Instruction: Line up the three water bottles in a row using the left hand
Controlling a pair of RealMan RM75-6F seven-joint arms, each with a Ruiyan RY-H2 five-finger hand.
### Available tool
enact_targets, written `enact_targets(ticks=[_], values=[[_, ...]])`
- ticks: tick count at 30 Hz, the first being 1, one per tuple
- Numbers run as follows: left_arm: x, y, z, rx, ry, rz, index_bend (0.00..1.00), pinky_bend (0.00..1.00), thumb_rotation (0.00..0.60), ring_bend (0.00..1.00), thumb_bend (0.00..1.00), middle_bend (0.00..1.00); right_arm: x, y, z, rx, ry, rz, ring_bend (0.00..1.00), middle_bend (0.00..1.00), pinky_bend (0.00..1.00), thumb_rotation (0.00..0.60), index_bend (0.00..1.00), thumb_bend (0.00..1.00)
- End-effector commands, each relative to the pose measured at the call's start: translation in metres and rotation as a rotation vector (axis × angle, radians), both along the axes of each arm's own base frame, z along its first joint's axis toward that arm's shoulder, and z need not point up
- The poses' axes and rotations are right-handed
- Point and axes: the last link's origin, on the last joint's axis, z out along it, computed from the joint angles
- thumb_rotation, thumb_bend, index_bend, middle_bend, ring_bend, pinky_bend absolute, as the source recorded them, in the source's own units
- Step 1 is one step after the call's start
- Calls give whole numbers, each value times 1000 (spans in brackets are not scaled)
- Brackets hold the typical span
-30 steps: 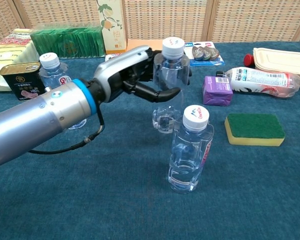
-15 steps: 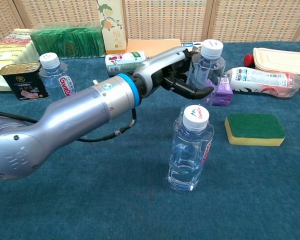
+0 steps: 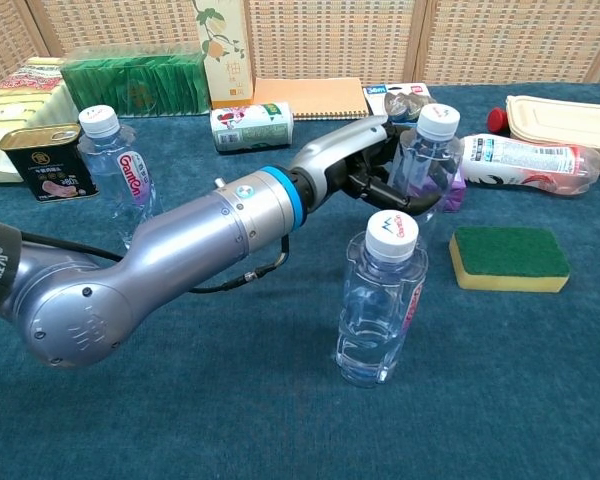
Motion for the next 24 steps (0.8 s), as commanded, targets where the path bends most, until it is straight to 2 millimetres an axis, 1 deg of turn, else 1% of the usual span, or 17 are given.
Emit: enact_targets(ticks=[1, 2, 3, 5, 6, 7, 10, 18, 19, 24], values=[[1, -3, -4, -34, 14, -12, 368, 369, 600, 170, 458, 301, 0, 0, 0, 0, 0, -1, 0, 0, 0, 600, 140, 0], [0, -3, -5, -38, 31, -23, 342, 349, 600, 140, 458, 255, 0, 0, 0, 0, 0, -2, 0, 0, 0, 600, 140, 0], [-1, -4, -5, -45, 40, -28, 277, 314, 600, 88, 460, 172, 0, 0, 0, 0, 0, -2, 0, 0, 0, 600, 140, 0], [-2, -4, -5, -57, 54, -37, 114, 262, 600, 23, 453, 55, 0, 0, 0, 0, 0, -1, 0, 0, 0, 600, 139, 0], [-3, -4, -4, -59, 61, -42, 44, 239, 600, 4, 437, 17, 0, 0, 0, 0, -1, -1, 0, 0, 0, 600, 139, 0], [-4, -4, -3, -58, 64, -44, 7, 222, 600, 0, 411, 1, 0, 0, 0, 0, 0, 0, 0, 0, 0, 600, 139, 0], [-5, -4, 0, -33, 59, -51, 0, 191, 600, 0, 358, 0, 0, 0, 0, 1, -1, 1, 0, 0, 0, 600, 139, 0], [-13, -11, 16, 32, 10, -67, 0, 171, 600, 0, 334, 0, 1, 1, 1, 0, -2, 2, 0, 0, 0, 600, 140, 0], [-15, -13, 19, 34, 3, -66, 0, 170, 600, 0, 334, 0, 1, 1, 0, 1, -2, 2, 0, 0, 0, 600, 139, 0], [-39, -22, 42, 64, -56, -47, 0, 163, 600, 0, 334, 0, 2, 2, -1, 8, -1, 9, 0, 0, 0, 600, 140, 0]])
